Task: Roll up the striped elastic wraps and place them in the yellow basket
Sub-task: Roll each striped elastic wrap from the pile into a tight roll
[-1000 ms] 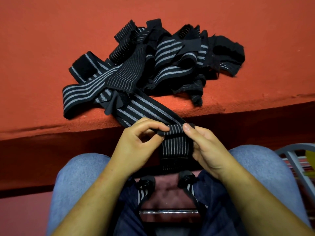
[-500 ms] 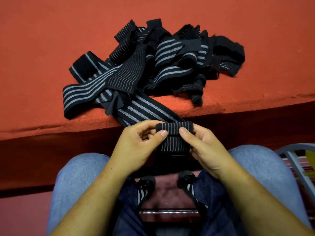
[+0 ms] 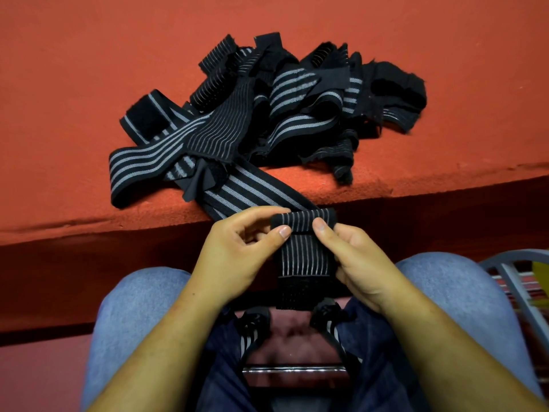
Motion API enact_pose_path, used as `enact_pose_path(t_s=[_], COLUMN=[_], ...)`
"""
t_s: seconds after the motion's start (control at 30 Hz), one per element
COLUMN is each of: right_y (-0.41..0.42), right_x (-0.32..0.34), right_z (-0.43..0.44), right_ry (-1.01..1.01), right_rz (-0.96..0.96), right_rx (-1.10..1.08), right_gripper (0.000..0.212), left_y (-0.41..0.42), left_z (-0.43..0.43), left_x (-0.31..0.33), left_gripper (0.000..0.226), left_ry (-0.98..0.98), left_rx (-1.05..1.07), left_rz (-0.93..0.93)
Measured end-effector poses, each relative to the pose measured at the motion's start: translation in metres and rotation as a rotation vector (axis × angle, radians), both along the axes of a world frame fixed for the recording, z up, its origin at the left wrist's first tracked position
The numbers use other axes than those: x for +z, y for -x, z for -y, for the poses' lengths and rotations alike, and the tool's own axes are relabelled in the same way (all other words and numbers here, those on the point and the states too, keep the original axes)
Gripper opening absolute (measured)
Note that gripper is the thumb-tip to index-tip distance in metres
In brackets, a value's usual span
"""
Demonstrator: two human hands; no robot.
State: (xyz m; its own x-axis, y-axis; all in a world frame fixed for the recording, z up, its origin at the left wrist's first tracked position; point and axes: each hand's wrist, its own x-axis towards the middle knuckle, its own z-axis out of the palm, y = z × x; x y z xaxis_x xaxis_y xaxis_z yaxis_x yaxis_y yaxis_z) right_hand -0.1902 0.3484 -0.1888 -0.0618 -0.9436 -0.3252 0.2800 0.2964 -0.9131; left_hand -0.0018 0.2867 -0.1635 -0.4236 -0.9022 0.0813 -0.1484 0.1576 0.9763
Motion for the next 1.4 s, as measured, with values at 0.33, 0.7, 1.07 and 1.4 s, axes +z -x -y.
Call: enact_pose_path(t_s=[0.33, 0.7, 1.07, 1.4], right_y=[0.0, 0.001, 0.0, 0.002], right_x=[0.006, 0.007, 0.001, -0.003], right_z=[0.0, 0.002, -0.001, 0.001], right_ry=[-0.031, -0.027, 0.045, 0.119], right_rz=[0.124, 0.255, 0.083, -0.075], right_rx=[0.038, -0.084, 0.029, 0.003], right_gripper=[0.064, 0.034, 0.043, 0.032], left_y=[0.0, 0.0, -0.002, 0.0], left_z=[0.001, 0.001, 0.003, 0.002], left_x=[-0.001, -0.002, -0.002, -0.005], left_gripper=[0.034, 0.024, 0.024, 0.028], left_ry=[0.153, -0.069, -0.063, -0.192], left_rx=[0.003, -0.044, -0.068, -0.083], left_rz=[0.108, 0.006, 0.024, -0.026])
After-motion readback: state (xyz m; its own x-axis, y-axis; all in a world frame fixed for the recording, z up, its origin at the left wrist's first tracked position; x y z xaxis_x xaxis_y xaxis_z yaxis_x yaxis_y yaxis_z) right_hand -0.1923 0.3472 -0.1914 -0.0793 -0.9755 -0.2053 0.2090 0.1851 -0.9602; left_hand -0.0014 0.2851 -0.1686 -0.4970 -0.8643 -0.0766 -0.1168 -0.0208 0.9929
